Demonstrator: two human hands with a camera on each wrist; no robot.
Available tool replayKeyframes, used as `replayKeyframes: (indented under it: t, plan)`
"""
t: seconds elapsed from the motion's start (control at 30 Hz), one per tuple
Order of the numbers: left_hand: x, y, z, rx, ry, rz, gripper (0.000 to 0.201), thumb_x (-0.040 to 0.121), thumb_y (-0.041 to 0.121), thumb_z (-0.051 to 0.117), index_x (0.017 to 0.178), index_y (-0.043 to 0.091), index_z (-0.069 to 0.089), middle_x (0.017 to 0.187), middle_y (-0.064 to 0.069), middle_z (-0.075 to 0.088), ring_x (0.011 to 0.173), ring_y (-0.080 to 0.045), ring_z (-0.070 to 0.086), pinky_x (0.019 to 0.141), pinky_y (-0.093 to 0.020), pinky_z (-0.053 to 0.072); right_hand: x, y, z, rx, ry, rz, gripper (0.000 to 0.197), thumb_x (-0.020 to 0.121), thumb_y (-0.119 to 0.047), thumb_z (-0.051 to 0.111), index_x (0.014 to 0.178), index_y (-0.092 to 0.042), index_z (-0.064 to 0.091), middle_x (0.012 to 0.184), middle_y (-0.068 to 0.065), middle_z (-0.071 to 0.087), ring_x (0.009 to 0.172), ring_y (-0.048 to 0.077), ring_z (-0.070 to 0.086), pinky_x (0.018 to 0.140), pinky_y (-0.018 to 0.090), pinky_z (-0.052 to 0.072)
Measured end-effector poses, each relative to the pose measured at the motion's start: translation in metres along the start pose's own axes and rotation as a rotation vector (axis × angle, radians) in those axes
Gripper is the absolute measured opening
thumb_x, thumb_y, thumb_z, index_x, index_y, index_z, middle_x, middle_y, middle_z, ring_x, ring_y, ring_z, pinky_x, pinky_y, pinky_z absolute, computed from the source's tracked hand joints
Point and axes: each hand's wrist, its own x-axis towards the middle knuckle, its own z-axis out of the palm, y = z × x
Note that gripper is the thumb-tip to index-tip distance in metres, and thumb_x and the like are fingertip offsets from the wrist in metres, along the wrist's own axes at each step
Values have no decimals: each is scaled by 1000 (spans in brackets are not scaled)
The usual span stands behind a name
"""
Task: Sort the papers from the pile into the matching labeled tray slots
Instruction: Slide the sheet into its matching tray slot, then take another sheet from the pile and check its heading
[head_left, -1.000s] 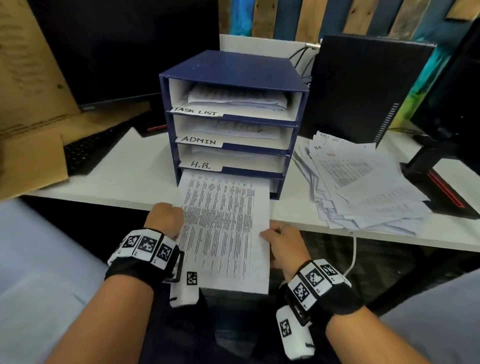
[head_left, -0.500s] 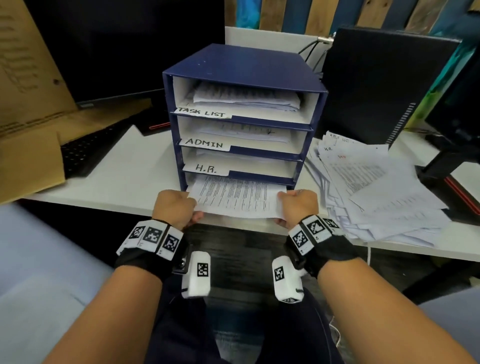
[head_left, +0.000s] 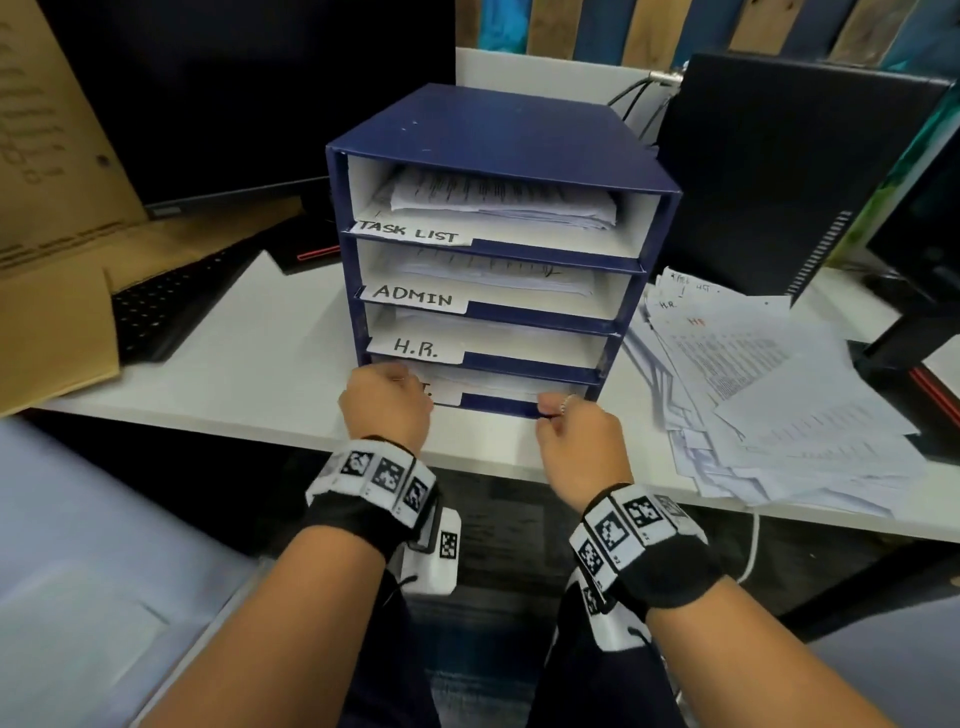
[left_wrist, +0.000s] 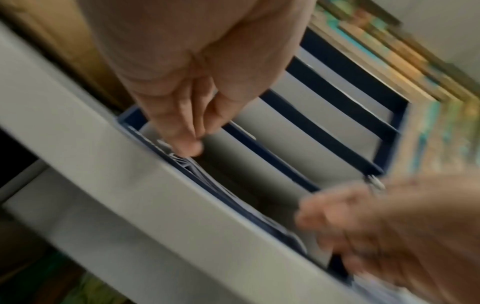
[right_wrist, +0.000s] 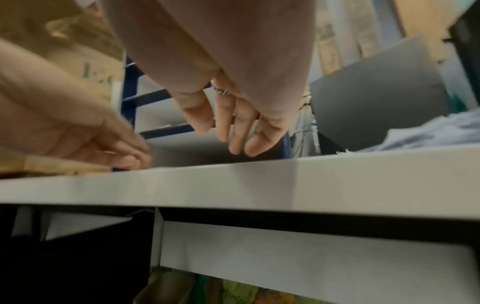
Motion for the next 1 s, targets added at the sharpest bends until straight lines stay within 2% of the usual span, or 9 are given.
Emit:
replayKeyframes:
  t: [0.1, 0.23, 0.33, 0.4, 0.5, 0.67, 0.77, 0.87, 1.0]
  plan:
    - [-8, -1, 15, 316, -138, 271, 26, 96, 22, 50, 109, 16, 71, 106, -10, 69, 94, -28, 65, 82, -30, 51, 7, -8, 8, -312, -125, -200, 45, 104, -28, 46, 147, -15, 48, 154, 3, 44, 144, 24, 33, 118, 36, 27]
    - [-6, 9, 25, 588, -291, 335, 29, 98, 25, 41, 112, 9, 62, 121, -13, 60, 115, -31, 53, 100, -43, 43, 20, -11, 20, -540, -266, -180, 53, 102, -39, 40, 149, -14, 40, 161, 3, 29, 146, 23, 27, 119, 46, 27]
    - [-4, 13, 23, 558, -307, 324, 25, 98, 19, 43, 107, 4, 61, 116, -16, 61, 109, -32, 56, 94, -40, 45, 22, -13, 21, -527, -293, -184, 51, 102, -37, 40, 149, -14, 40, 162, 3, 27, 147, 23, 23, 118, 48, 24]
    - [-11, 16, 23, 518, -278, 352, 20, 96, 16, 45, 97, 5, 62, 102, -14, 65, 95, -30, 59, 78, -35, 46, 17, -12, 11, -412, -283, -172, 46, 103, -31, 44, 146, -13, 44, 157, 6, 36, 144, 24, 32, 115, 42, 28]
    - [-31, 26, 34, 447, -241, 429, 20, 92, 13, 47, 86, 9, 65, 83, -9, 67, 80, -29, 63, 67, -33, 48, 7, -5, -17, -159, -113, -98, 31, 101, -19, 51, 127, -10, 64, 126, 10, 66, 113, 24, 62, 97, 28, 45]
    - [-68, 63, 71, 318, -437, 553, 23, 91, 12, 47, 89, 12, 70, 87, -5, 71, 82, -26, 66, 76, -41, 56, 12, 20, -63, -110, 156, 30, 23, 96, -17, 52, 102, -16, 74, 94, 6, 74, 86, 24, 67, 80, 32, 55]
    - [-87, 81, 98, 304, -571, 596, 23, 91, 11, 47, 94, 12, 70, 95, -8, 71, 88, -29, 65, 80, -42, 56, 21, 46, -99, -213, 290, 149, 26, 97, -21, 51, 112, -16, 72, 105, 10, 73, 95, 32, 66, 81, 35, 53]
    - [-102, 95, 127, 283, -648, 604, 27, 92, 9, 46, 105, 12, 69, 105, -12, 69, 94, -32, 65, 85, -41, 55, 36, 75, -122, -377, 201, 251, 31, 99, -23, 49, 123, -15, 67, 122, 11, 68, 111, 34, 63, 92, 40, 51]
    - [-109, 117, 165, 269, -726, 591, 37, 97, 12, 43, 131, 9, 58, 130, -16, 60, 117, -31, 58, 100, -34, 47, 41, 101, -139, -638, -32, 364, 32, 101, -34, 42, 114, -16, 66, 114, 10, 68, 107, 33, 64, 88, 42, 49]
